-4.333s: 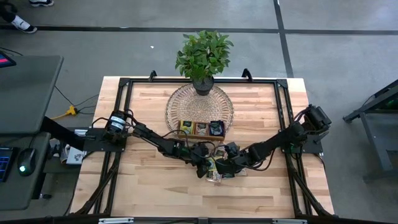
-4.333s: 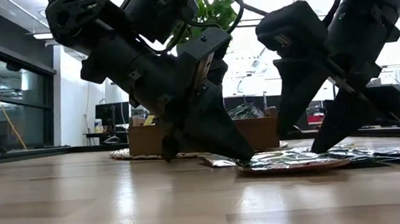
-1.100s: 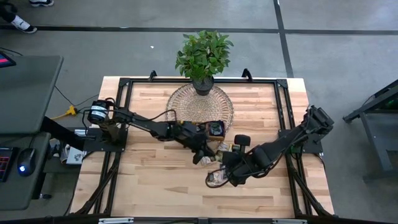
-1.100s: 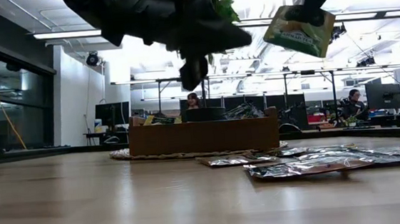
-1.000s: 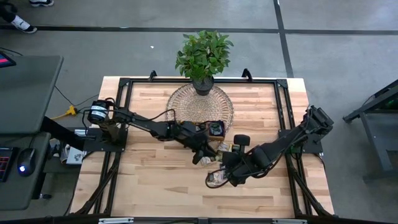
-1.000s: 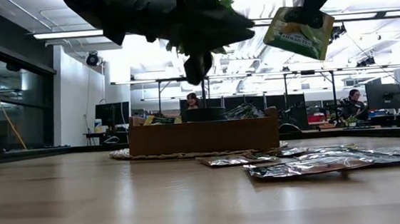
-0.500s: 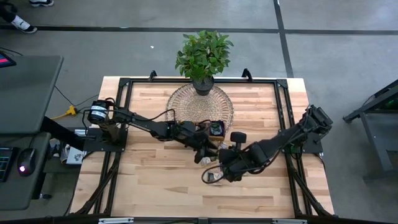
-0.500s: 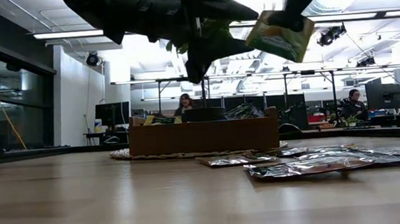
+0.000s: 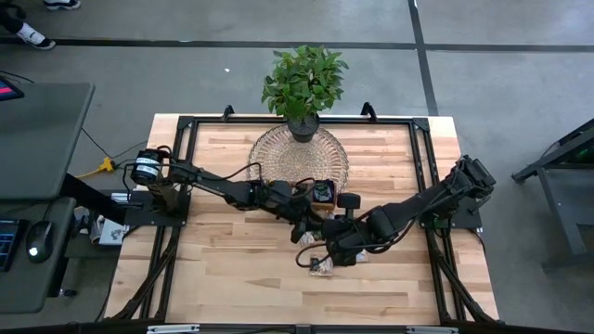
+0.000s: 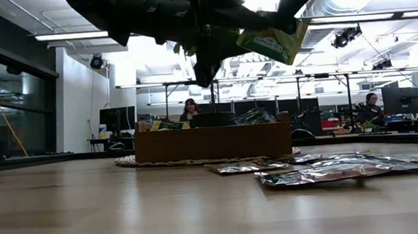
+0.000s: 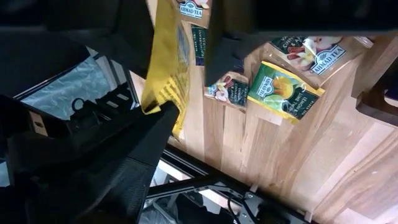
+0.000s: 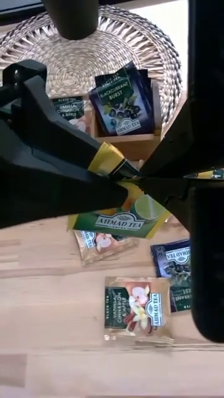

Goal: Pick & Place Tea
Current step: Put the green tea bag into the left section of the wooden organizer

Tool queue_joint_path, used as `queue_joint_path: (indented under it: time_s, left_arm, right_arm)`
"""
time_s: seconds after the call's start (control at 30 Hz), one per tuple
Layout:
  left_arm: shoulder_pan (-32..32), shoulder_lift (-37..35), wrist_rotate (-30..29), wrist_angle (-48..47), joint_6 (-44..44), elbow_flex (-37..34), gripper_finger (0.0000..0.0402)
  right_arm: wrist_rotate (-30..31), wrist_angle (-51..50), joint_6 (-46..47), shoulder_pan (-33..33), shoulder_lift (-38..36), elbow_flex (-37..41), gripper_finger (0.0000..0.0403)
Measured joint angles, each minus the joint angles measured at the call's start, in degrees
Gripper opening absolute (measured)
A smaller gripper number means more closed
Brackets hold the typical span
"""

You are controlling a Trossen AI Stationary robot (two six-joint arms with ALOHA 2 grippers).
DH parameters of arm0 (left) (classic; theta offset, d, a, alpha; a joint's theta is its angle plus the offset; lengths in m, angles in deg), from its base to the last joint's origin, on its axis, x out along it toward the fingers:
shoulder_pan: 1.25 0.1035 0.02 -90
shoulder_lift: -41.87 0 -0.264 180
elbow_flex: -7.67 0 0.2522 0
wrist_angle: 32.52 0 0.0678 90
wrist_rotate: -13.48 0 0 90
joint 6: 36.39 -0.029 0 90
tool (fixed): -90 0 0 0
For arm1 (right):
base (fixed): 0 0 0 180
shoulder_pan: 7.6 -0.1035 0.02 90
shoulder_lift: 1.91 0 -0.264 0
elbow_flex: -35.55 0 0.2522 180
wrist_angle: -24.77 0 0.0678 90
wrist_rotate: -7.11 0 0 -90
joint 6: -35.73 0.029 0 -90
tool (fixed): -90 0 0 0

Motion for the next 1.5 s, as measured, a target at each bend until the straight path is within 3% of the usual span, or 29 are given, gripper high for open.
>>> queue_joint_path:
  time_s: [0.13, 0.2, 0.57, 0.87, 1.13, 1.5]
  left_arm:
    - [-0.03, 0.0, 0.02, 0.15, 0.02, 0.0, 0.0032]
    - [-0.04, 0.0, 0.0, 0.13, 0.07, 0.0, 0.0009]
    - [-0.02, 0.0, 0.02, 0.06, 0.02, 0.0, 0.0002]
    - [0.0, 0.04, -0.42, -0.37, 0.02, 0.0, 0.0]
    - [0.02, 0.04, -6.89, -1.21, -1.41, 0.0, 0.0]
    - [0.02, -2.46, -18.0, -3.7, -4.67, -2.27, 0.0]
  right_arm:
    - [-0.13, -0.11, -0.38, 0.0, 0.0, 0.01, 0.0]
    - [-0.23, -0.11, -0.36, 0.01, 0.0, 0.03, 0.0]
    - [-0.9, 0.01, -0.62, 0.0, 0.0, 0.03, 0.0014]
    - [-4.48, -0.1, 3.88, 0.77, -0.12, 0.03, 0.0142]
    - [-3.94, -4.67, 10.27, 1.89, -3.24, 0.03, 0.0242]
    - [2.12, -15.56, 15.64, 1.69, -8.79, 0.21, 0.0255]
